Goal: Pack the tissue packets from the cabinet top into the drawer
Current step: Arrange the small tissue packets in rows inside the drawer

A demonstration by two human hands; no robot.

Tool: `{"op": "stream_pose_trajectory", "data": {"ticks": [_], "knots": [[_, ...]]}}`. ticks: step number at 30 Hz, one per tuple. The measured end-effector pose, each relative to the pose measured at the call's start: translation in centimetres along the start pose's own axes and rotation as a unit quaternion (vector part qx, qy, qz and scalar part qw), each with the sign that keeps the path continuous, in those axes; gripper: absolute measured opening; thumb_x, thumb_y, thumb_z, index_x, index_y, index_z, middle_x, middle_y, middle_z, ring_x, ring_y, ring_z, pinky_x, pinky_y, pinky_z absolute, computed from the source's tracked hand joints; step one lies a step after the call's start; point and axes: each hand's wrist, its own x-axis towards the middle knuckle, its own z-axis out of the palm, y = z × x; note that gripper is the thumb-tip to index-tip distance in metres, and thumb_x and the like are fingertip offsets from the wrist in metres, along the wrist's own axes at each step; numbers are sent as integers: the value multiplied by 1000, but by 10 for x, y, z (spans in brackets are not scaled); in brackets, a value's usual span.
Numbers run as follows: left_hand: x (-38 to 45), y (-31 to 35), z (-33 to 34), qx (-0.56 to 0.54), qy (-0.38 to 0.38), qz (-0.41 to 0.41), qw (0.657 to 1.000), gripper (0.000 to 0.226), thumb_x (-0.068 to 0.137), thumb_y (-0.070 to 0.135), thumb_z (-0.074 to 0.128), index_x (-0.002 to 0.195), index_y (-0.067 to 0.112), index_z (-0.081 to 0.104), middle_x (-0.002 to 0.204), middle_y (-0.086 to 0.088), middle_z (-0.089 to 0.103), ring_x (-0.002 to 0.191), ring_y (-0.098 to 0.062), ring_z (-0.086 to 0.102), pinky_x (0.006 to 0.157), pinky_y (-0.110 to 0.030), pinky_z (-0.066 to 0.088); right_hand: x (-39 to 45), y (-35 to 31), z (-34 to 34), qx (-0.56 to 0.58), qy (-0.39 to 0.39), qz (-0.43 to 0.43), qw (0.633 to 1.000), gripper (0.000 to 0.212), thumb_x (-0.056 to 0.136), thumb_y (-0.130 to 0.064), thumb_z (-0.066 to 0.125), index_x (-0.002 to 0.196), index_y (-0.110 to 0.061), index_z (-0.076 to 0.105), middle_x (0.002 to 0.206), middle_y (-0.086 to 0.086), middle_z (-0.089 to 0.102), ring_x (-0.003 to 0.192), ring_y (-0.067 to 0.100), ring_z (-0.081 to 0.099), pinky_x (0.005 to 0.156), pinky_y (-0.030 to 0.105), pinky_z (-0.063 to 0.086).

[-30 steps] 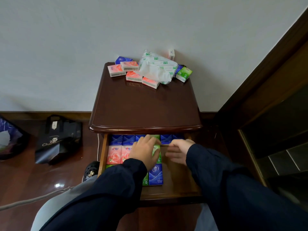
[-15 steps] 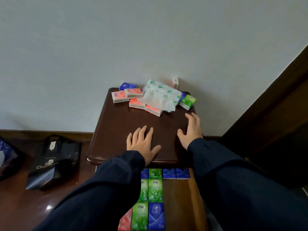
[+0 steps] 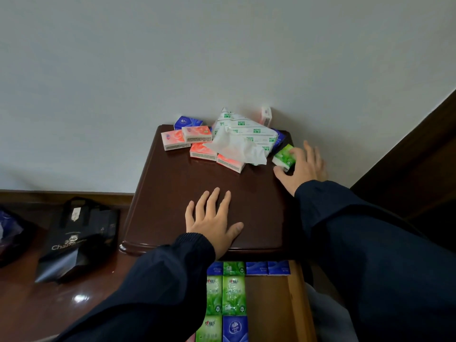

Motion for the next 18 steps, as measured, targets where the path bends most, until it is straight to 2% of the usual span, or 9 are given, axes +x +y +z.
{"op": "stream_pose_trajectory", "data": {"ticks": [3,5,7,8,10,12,15,18], "knots": [[-2,1,-6,-10,-5,0,1000,78,95,70,30,159,39,-1,168,9,-5,154,-19,-9,123,-49,-4,-39,-5,-7,20,23,-14,999,58,83,-59,61,126,-20,48,146,9,46,134,32,39,110,45,36],[-4,3,-11,-25,-13,1,1000,79,94,67,36,159,38,2,168,9,-3,154,-19,-8,123,-48,-4,-71,-14,-9,50,19,-24,998,59,84,-55,63,125,-15,48,129,9,54,122,30,44,102,42,42],[-6,2,-19,-69,-16,-3,997,80,94,55,50,159,35,8,168,8,2,155,-17,-4,124,-45,-3,-100,-24,-7,78,17,-49,996,59,83,-52,66,125,-13,50,122,7,57,118,28,47,100,39,43],[-5,-1,-24,-123,-9,-9,992,80,94,43,57,159,31,13,167,7,7,155,-16,2,125,-42,-1,-111,-30,-6,96,15,-64,993,60,81,-52,68,124,-14,50,121,6,57,117,26,47,99,38,44],[-5,-10,-38,-276,15,-30,961,75,91,12,63,157,22,28,163,0,22,151,-18,21,125,-35,13,-123,-44,-5,131,-7,-102,986,63,78,-54,70,126,-19,50,121,1,57,118,22,47,99,36,44],[-8,-23,-54,-367,61,-54,927,67,89,-5,58,149,17,40,151,-4,34,140,-19,38,117,-25,28,-125,-59,-5,137,-39,-154,978,69,77,-59,68,133,-27,47,125,-7,56,120,17,46,101,35,43],[0,-44,-77,-361,123,-86,921,55,89,-5,54,138,21,50,139,-4,42,120,-16,52,107,-27,42,-120,-85,-1,113,-66,-228,965,72,81,-65,57,145,-39,41,135,-17,52,123,14,42,106,38,40],[26,-59,-95,-307,155,-98,934,50,90,2,56,135,22,53,139,-4,46,119,-19,53,106,-37,45,-118,-102,8,85,-66,-250,962,73,86,-70,47,153,-49,25,143,-23,43,120,17,37,109,37,36]]}}
